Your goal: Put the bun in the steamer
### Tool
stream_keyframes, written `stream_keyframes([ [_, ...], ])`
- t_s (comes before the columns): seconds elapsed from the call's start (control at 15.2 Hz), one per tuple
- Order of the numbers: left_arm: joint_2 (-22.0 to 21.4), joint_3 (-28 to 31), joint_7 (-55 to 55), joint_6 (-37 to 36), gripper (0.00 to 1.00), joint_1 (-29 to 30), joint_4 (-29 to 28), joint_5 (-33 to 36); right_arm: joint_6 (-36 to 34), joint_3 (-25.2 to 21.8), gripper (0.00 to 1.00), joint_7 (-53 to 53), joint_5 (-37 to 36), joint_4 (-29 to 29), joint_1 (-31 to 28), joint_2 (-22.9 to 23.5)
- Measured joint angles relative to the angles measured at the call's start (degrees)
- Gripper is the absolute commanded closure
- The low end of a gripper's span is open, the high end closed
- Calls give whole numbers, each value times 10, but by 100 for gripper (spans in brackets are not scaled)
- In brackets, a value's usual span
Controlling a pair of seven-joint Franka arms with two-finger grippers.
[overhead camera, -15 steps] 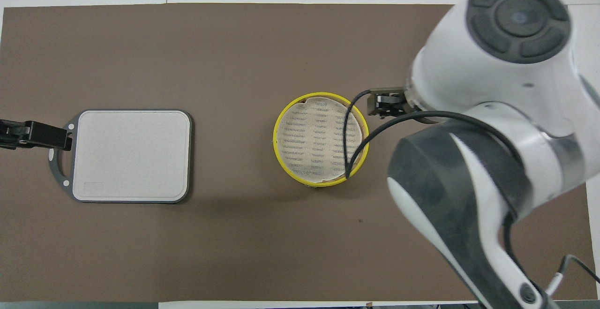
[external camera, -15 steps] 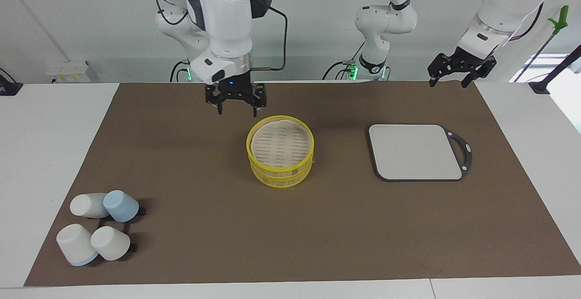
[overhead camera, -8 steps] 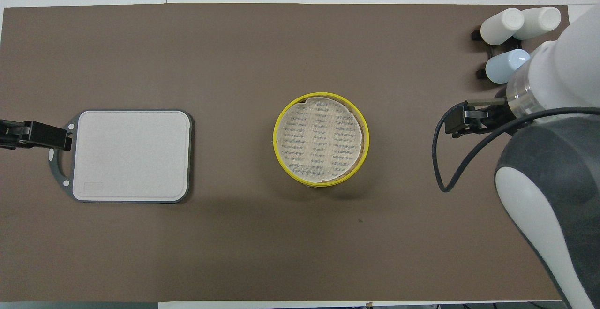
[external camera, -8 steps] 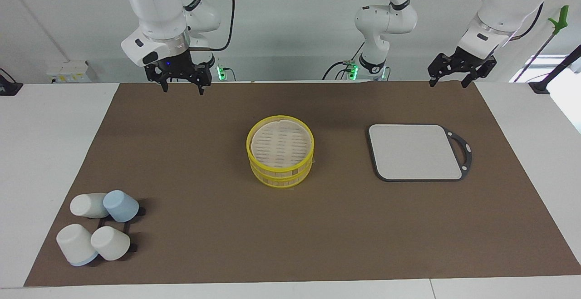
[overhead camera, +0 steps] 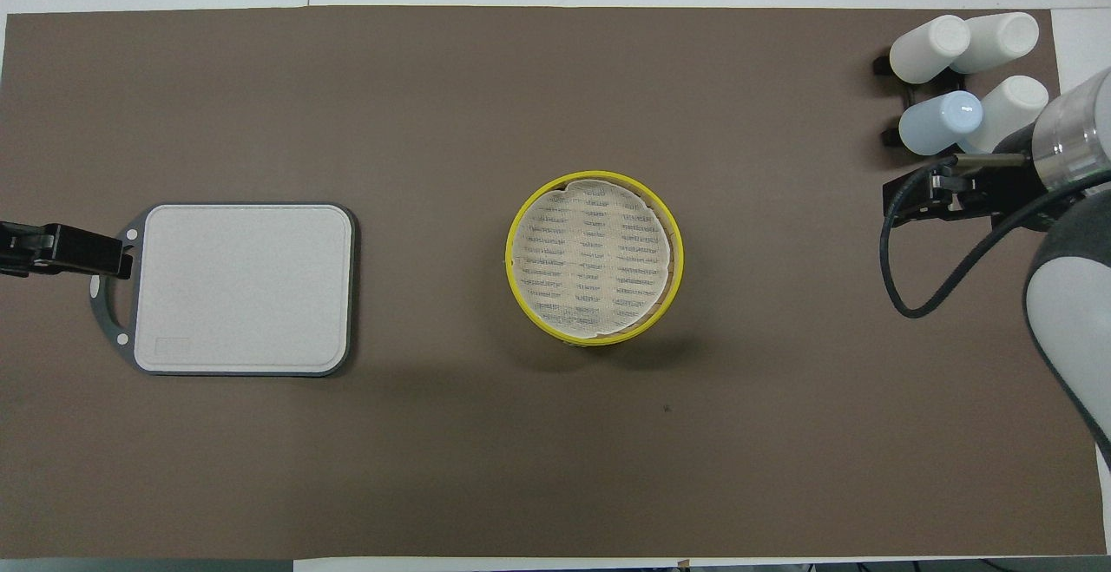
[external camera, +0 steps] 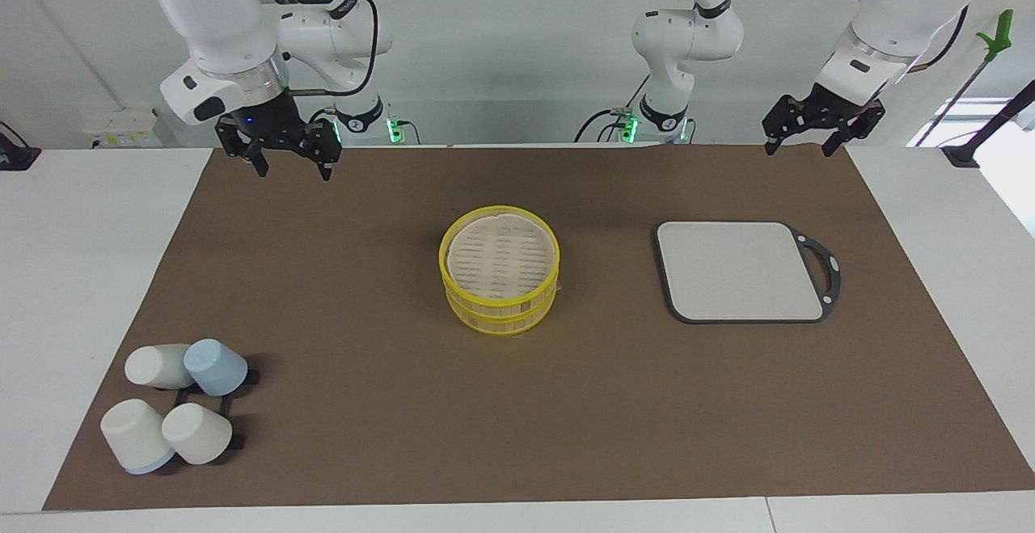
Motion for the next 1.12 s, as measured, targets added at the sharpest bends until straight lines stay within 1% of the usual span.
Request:
stream_keyframes([
  [0.33,0,0,0,0,0,0,0,0,-1,-10,0,0,0,-1,0,-16],
  [0.79,0,0,0,0,0,0,0,0,-1,-26,0,0,1,-2,0,-16],
  [1.12,0,0,0,0,0,0,0,0,-1,-28,0,0,1,-3,0,-16],
])
